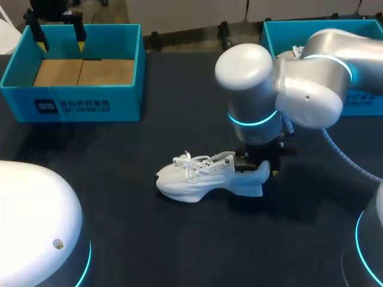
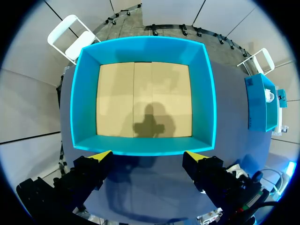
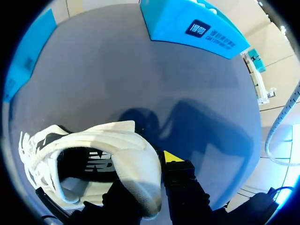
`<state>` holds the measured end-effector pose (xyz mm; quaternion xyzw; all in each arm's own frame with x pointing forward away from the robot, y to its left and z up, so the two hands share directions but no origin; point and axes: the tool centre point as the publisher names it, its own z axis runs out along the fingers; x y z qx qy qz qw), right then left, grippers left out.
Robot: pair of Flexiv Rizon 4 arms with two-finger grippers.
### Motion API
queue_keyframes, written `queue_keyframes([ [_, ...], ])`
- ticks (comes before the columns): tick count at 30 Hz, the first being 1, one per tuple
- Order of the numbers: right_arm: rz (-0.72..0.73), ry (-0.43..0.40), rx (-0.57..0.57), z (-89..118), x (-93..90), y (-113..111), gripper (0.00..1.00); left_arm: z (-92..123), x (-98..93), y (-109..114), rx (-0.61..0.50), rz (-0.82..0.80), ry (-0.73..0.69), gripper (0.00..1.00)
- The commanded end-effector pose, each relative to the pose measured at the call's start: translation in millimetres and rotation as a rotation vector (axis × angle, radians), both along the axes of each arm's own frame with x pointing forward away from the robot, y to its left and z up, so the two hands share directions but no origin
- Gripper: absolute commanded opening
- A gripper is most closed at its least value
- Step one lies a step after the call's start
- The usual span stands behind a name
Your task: Take the shoe out of the shoebox, open the shoe tongue, remove and reinsert the insole, then place the shoe into the shoebox
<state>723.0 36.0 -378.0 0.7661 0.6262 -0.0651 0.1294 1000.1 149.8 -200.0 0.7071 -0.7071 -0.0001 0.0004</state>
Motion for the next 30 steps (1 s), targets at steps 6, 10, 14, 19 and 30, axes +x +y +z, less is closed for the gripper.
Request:
queue_keyframes([
  [6,0.004,0.006,0.033,-5.7,-0.6,0.4,0.48,0.0,-0.1,0.1,0.000,0.000,0.000,1.00],
  [10,0.002,-0.010,0.030,5.9,-0.2,-1.1,1.00,0.0,-0.1,0.1,0.000,0.000,0.000,1.00],
  [14,0.054,-0.041,0.107,30.3,1.6,-2.0,1.00,0.0,-0.1,0.1,0.000,0.000,0.000,1.00],
  [19,0.211,-0.040,0.175,55.4,6.4,-1.4,1.00,0.0,-0.1,0.1,0.000,0.000,0.000,1.00],
  [30,0.669,0.001,0.155,96.0,12.6,-1.3,1.00,0.0,-0.1,0.1,0.000,0.000,0.000,1.00],
])
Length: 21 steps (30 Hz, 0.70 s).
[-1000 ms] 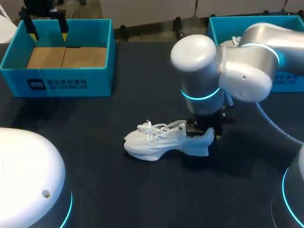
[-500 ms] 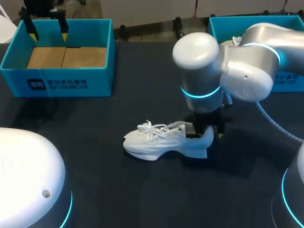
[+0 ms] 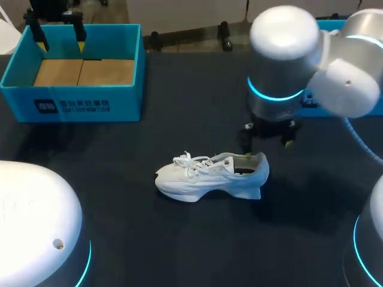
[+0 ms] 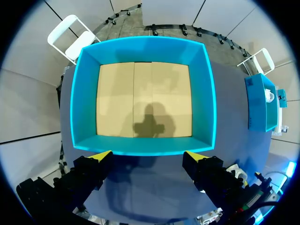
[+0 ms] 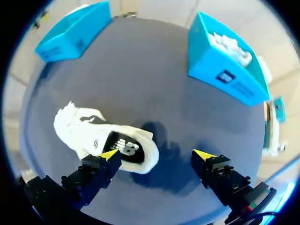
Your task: Take the shoe out of the shoebox, open the shoe tongue, remove and reinsert the insole, then place the shoe into the shoebox
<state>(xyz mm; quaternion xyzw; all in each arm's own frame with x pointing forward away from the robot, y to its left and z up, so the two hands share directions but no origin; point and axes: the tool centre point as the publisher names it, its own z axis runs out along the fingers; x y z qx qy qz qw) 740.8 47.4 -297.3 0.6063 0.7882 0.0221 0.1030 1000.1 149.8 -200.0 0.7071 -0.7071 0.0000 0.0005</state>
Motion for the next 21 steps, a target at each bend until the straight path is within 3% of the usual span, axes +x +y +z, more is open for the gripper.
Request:
queue_keyframes([
  [1,0.236,0.029,0.005,19.7,-5.4,-12.7,1.00,0.0,-0.1,0.1,0.000,0.000,0.000,1.00],
  [7,0.445,0.017,-0.060,44.7,-10.1,-17.8,1.00,0.0,-0.1,0.1,0.000,0.000,0.000,1.00],
  [21,0.451,0.024,-0.070,47.6,-11.8,-20.1,1.00,0.0,-0.1,0.1,0.000,0.000,0.000,1.00],
])
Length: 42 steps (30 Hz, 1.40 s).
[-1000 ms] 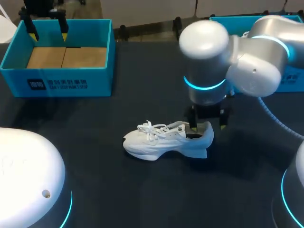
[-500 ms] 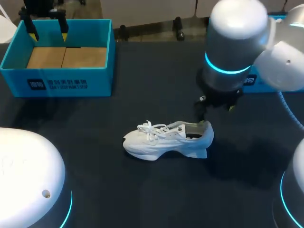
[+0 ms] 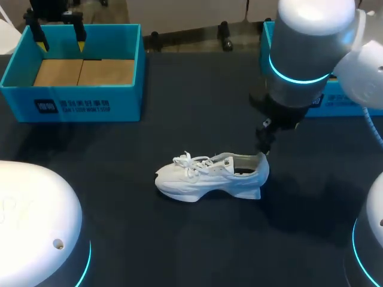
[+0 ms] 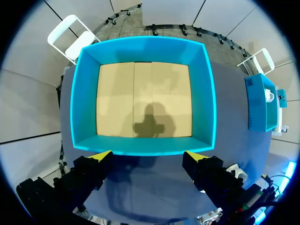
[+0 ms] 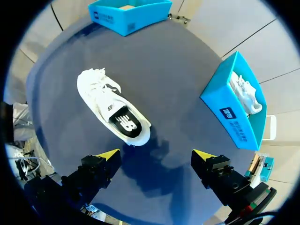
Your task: Take the shoe out of the shoebox, open the shoe tongue, remove and reinsert the insole, then place the shoe into the shoebox
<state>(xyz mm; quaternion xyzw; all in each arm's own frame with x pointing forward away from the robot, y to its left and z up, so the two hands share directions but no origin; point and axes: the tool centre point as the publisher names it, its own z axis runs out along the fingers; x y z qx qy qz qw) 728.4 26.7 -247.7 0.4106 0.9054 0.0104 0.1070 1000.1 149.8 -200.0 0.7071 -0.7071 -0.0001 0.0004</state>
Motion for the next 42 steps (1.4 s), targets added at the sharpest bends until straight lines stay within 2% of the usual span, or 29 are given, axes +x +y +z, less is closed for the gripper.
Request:
queue_keyframes([
  [1,-0.001,0.000,0.000,-2.0,0.6,0.6,1.00,0.0,-0.1,0.1,0.000,0.000,0.000,1.00],
  [4,-0.001,0.000,0.000,-2.0,0.6,0.6,1.00,0.0,-0.1,0.1,0.000,0.000,0.000,1.00],
  [6,0.143,0.024,0.081,-1.4,-3.2,-1.5,1.00,0.0,-0.1,0.1,0.000,0.000,0.000,1.00],
  [9,0.269,-0.031,0.209,4.2,-8.3,-10.9,1.00,0.0,-0.1,0.1,0.000,0.000,0.000,1.00],
  [11,0.312,-0.031,0.197,4.1,-9.0,-17.3,1.00,0.0,-0.1,0.1,0.000,0.000,0.000,1.00],
  [14,0.405,-0.051,0.257,4.1,-9.4,-20.0,1.00,0.0,-0.1,0.1,0.000,0.000,0.000,1.00],
  [16,0.449,-0.061,0.246,1.1,-9.9,-21.9,1.00,0.0,-0.1,0.1,0.000,0.000,0.000,1.00],
  [21,0.593,-0.061,0.310,-12.5,-9.4,-23.0,1.00,0.0,-0.1,0.1,0.000,0.000,0.000,1.00],
  [24,0.687,-0.108,0.370,-17.9,-8.6,-22.8,1.00,0.0,-0.1,0.1,0.000,0.000,0.000,1.00],
  [42,0.687,-0.108,0.370,-17.9,-8.6,-22.8,1.00,0.0,-0.1,0.1,0.000,0.000,0.000,1.00],
])
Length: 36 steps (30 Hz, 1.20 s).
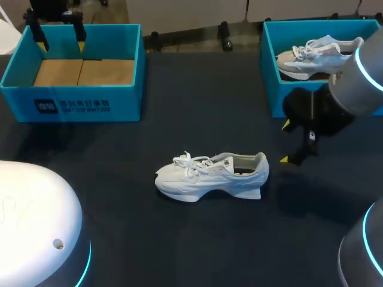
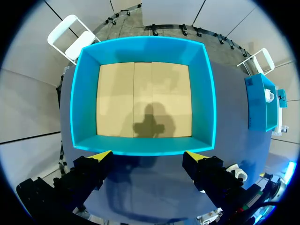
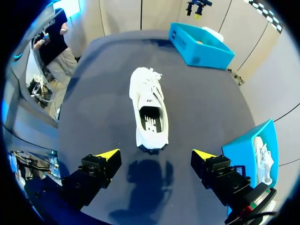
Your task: Take the shoe out of the shoebox, open the shoe tongue, remove and reinsert the insole, then place the shoe into the shoebox
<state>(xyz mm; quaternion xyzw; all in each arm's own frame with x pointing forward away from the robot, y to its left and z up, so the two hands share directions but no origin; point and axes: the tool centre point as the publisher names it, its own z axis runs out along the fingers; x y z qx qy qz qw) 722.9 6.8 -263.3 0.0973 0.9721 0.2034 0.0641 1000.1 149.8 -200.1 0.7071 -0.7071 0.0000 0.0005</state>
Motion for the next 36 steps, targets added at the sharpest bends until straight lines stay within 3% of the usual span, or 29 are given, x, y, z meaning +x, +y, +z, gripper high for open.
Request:
queue_keyframes([
  [1,0.005,-0.017,0.054,-2.3,-3.1,-2.9,1.00,0.1,-0.1,0.1,0.000,0.000,0.000,1.00],
  [10,0.049,-0.057,0.104,-8.4,2.2,-8.0,1.00,0.1,-0.1,0.1,0.000,0.000,0.000,1.00],
  [24,0.040,-0.144,0.207,-30.4,20.2,-35.9,1.00,0.1,-0.1,0.1,0.000,0.000,0.000,1.00],
  [33,0.040,-0.104,0.242,-61.5,18.7,-31.9,1.00,0.1,-0.1,0.1,0.000,0.000,0.000,1.00],
  [36,0.037,-0.127,0.283,-72.6,20.2,-32.0,1.00,0.1,-0.1,0.1,0.000,0.000,0.000,1.00],
])
